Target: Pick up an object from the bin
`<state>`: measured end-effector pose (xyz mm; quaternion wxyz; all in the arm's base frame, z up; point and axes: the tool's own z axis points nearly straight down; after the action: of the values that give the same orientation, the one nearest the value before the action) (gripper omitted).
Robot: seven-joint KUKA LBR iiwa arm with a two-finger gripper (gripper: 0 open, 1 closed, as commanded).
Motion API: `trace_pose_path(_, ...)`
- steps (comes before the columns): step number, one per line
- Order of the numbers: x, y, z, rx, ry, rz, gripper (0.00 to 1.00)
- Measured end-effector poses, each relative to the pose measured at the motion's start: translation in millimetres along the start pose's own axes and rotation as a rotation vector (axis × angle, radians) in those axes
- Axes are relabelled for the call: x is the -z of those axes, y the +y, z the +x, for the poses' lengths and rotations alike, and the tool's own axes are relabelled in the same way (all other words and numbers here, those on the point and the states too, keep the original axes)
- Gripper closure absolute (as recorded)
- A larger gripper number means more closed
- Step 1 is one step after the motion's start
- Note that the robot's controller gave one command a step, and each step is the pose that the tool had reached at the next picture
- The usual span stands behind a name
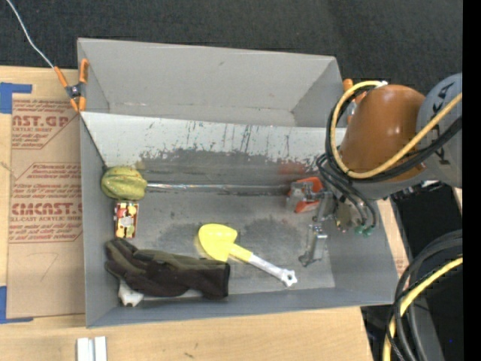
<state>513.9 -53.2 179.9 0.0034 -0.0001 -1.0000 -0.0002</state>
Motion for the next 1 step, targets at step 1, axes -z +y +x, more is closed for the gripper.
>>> trace_pose_path(1,4.3,0.2,-1.8,0.001,-0.008,0.001,0.0)
